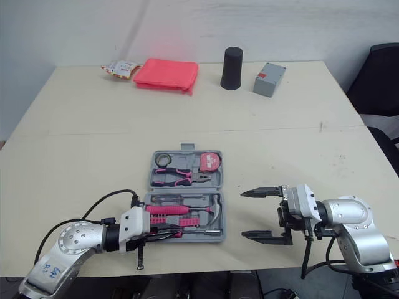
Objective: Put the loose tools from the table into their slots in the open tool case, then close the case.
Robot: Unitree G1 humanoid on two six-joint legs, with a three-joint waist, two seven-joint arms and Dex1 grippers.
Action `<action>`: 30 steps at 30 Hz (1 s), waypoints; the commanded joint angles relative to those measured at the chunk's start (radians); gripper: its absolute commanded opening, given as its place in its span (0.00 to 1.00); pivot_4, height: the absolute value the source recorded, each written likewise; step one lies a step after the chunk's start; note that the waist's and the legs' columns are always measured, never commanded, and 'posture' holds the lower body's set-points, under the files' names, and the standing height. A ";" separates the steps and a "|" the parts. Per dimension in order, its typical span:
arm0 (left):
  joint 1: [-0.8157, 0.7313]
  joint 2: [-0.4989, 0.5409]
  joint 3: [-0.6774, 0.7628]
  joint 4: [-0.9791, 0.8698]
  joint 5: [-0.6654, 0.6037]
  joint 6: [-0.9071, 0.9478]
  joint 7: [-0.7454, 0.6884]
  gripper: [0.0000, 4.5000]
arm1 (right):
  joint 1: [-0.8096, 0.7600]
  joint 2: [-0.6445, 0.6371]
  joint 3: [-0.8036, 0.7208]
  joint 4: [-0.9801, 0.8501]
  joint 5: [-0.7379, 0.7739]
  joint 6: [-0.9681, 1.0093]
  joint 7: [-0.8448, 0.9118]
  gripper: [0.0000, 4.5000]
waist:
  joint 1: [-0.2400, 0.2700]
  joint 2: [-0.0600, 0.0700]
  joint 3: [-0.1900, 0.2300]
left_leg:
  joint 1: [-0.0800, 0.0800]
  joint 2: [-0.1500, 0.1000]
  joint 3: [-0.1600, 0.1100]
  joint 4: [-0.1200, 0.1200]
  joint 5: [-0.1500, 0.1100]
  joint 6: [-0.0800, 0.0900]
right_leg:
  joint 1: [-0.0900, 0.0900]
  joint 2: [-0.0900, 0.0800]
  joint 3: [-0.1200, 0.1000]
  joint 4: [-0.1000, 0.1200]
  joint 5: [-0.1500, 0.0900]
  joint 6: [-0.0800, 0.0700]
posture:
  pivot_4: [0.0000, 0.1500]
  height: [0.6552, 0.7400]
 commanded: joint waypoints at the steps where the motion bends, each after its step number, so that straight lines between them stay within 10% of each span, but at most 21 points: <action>1: 0.022 0.034 -0.060 0.045 0.085 0.098 0.021 0.00 | -0.006 0.006 -0.014 0.000 0.001 -0.022 -0.004 1.00 | 0.000 0.002 -0.002 | 0.000 0.000 0.000 0.000 0.000 0.000 | 0.000 0.000 0.000 0.000 0.000 0.000 | 1.00 1.00; 9: 0.024 0.011 -0.083 0.076 0.100 0.088 0.077 0.00 | -0.051 0.014 -0.004 0.040 -0.048 -0.009 -0.069 1.00 | 0.002 0.004 -0.004 | 0.015 0.000 0.000 -0.003 -0.004 0.000 | 0.015 0.000 0.000 -0.004 0.000 0.000 | 1.00 1.00; 14: -0.017 -0.043 0.255 -0.106 -0.321 0.112 0.061 0.00 | -0.153 -0.016 0.051 0.054 -0.106 0.210 -0.206 1.00 | -0.003 -0.002 0.000 | 0.008 0.003 -0.001 -0.002 -0.003 -0.003 | 0.006 -0.001 0.000 -0.001 -0.001 -0.002 | 1.00 1.00; 17: 0.009 0.019 0.457 -0.077 -0.414 0.192 0.070 0.00 | -0.175 -0.030 0.101 0.098 -0.188 0.197 -0.205 0.82 | -0.004 -0.002 0.000 | 0.005 0.004 -0.002 -0.002 -0.002 -0.005 | 0.004 0.000 -0.001 -0.001 -0.002 -0.004 | 1.00 1.00; 24: 0.117 0.089 0.530 0.149 -0.242 0.132 0.044 0.00 | -0.272 0.041 0.233 0.222 -0.338 0.133 -0.241 0.05 | -0.016 -0.002 0.000 | -0.002 0.000 0.002 -0.001 0.001 -0.002 | -0.003 0.002 -0.002 0.000 -0.001 -0.002 | 1.00 1.00; 30: 0.031 0.004 0.414 0.196 -0.209 0.140 0.076 0.00 | -0.365 0.128 0.315 0.308 -0.424 0.112 -0.280 0.01 | -0.007 -0.003 0.000 | -0.003 0.000 0.001 -0.001 0.000 -0.001 | -0.003 0.000 -0.001 0.000 0.000 -0.001 | 1.00 1.00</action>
